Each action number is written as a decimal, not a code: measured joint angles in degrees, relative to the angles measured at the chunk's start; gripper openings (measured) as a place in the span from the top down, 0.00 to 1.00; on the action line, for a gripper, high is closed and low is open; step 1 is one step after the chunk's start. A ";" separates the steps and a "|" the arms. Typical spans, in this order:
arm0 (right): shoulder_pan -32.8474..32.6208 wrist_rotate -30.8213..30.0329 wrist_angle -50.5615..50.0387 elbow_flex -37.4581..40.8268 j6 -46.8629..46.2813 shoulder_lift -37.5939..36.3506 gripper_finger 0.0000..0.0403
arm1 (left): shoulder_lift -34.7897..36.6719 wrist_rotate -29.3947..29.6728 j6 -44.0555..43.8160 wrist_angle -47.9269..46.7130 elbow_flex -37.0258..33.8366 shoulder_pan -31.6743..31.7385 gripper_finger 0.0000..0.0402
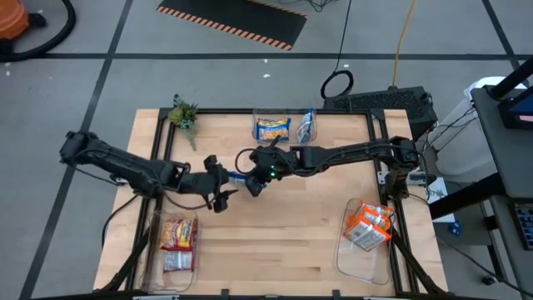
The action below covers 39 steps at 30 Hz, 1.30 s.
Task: Sort Maruchan noodles
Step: Put the blue noodle pack into the top transparent bin
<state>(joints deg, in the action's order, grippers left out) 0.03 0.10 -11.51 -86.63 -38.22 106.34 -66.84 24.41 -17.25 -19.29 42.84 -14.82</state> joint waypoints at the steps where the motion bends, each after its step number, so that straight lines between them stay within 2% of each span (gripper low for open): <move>1: 0.00 0.00 -0.19 0.00 0.03 0.00 1.00 | 0.20 -1.04 -0.04 0.86 -0.03 0.67 0.32; 5: 0.02 0.00 -0.63 0.00 0.22 0.00 1.00 | 0.06 -11.05 -3.77 0.96 0.04 5.52 0.32; 9: 0.06 0.01 -0.47 0.41 0.17 0.00 1.00 | -1.17 -13.01 6.07 0.61 -0.01 8.61 0.32; 12: 0.33 0.57 -0.64 1.43 -0.67 0.00 1.00 | -1.06 -17.15 12.71 2.47 0.01 11.91 0.32; 16: 0.66 1.77 -0.34 2.44 -1.81 0.00 1.00 | -1.08 -19.62 18.91 2.75 0.01 14.20 0.32; 21: 0.86 1.73 -0.14 2.60 -2.44 0.00 1.00 | -1.95 -26.64 22.18 2.75 0.01 16.50 0.32; 25: 1.41 1.57 0.09 2.60 -3.15 0.00 1.00 | -4.91 -26.67 24.25 1.13 -0.12 16.73 0.32; 34: 2.54 0.20 0.37 2.62 -4.33 0.00 1.00 | -12.66 -25.91 23.26 3.94 -0.03 17.96 0.33; 39: 2.93 -0.28 0.61 2.64 -4.22 0.00 1.00 | -13.17 -25.85 23.77 7.49 0.01 18.00 0.45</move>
<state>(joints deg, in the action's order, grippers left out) 2.97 -0.19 -10.90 -83.99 -42.44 106.34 -80.01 -1.43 6.52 -11.79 42.85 3.18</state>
